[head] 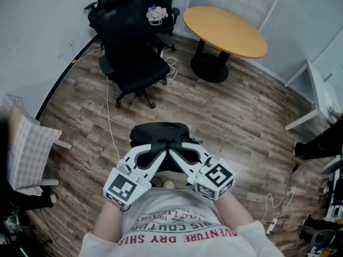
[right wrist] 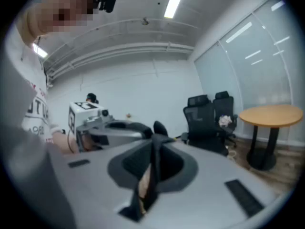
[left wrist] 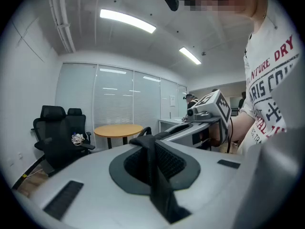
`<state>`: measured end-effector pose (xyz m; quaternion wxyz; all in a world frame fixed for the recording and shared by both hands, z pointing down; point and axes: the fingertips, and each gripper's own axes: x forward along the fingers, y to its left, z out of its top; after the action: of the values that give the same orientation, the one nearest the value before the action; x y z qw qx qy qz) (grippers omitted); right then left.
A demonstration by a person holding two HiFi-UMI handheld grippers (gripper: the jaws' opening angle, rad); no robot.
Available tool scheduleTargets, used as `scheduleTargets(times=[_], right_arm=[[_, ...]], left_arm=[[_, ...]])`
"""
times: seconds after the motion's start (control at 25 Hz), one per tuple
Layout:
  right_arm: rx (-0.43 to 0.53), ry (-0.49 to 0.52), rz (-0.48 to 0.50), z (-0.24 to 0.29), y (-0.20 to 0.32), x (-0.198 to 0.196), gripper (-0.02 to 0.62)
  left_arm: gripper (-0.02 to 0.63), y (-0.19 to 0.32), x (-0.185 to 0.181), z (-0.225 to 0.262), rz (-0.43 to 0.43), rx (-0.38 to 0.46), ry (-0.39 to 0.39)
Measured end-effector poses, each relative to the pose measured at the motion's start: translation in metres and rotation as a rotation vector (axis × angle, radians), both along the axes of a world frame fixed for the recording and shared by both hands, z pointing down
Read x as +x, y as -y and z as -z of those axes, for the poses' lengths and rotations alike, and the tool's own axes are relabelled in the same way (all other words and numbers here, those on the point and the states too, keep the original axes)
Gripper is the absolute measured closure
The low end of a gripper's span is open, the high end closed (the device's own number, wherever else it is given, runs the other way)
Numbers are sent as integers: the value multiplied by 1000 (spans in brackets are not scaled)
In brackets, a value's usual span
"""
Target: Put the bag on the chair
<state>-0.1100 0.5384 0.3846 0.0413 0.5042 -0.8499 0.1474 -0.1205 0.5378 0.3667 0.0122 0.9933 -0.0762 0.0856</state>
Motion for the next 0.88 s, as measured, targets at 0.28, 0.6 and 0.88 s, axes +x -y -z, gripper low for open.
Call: scheduleTargets(times=[0.28, 0.6, 0.88], right_arm=[[2, -8, -7, -1, 2, 11, 541], [-13, 24, -19, -5, 5, 25, 540], [-18, 51, -2, -6, 18, 36, 540]], left_arm=[[552, 2, 9, -1, -6, 1, 2], [552, 6, 22, -4, -4, 12, 18], [552, 23, 32, -5, 31, -28, 22]])
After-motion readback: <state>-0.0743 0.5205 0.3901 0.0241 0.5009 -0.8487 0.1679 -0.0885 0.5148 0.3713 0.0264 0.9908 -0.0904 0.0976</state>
